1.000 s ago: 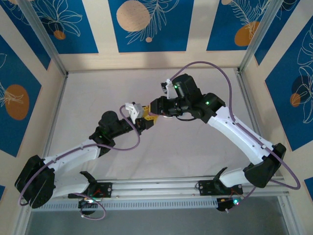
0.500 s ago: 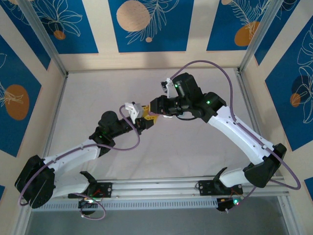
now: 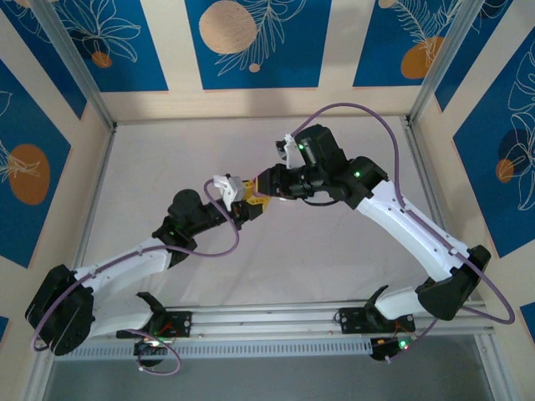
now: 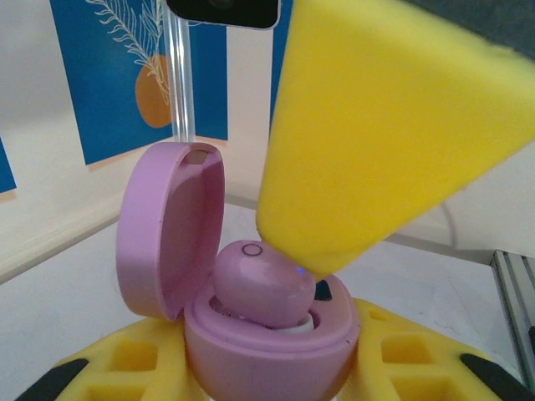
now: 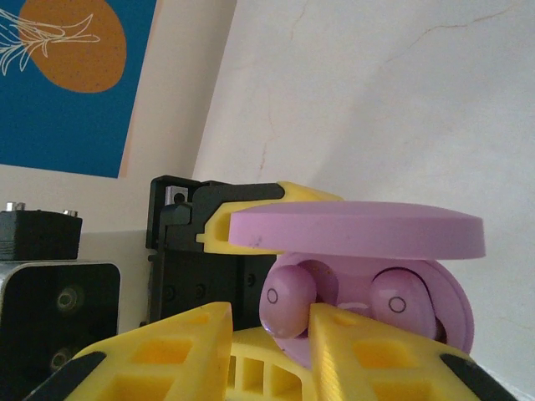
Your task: Insert the wireless bluetooth earbuds into the charging case
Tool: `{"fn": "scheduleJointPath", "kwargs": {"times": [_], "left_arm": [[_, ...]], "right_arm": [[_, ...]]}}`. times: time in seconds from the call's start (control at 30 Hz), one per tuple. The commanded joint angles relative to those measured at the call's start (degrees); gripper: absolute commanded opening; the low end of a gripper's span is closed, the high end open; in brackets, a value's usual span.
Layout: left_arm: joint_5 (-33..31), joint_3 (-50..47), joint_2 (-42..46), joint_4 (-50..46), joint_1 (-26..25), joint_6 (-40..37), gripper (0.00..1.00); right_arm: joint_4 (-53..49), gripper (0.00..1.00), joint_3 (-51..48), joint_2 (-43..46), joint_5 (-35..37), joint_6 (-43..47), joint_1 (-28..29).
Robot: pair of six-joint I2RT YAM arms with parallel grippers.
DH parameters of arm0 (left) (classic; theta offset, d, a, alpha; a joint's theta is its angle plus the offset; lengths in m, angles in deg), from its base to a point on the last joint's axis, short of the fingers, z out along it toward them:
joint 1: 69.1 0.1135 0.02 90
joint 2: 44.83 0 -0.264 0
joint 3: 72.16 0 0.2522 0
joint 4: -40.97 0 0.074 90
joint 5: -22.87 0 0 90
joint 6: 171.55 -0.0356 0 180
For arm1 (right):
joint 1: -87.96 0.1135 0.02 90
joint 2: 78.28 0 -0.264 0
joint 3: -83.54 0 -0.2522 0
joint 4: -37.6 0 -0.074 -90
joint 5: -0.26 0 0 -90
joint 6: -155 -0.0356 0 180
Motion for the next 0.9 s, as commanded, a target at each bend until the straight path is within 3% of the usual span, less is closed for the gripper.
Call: {"fn": "scheduleJointPath", "kwargs": {"times": [0.0,0.87], "left_arm": [[-0.5,1.4,0.1,2.4,-0.4,0.6,0.28],[-0.2,1.5,0.4,1.8,-0.4,0.6,0.28]], "right_arm": [[-1.4,0.31,1.9,0.6,-0.2,0.5,0.4],[-0.6,0.31,2.7,2.4,0.9,1.2,0.5]]}}
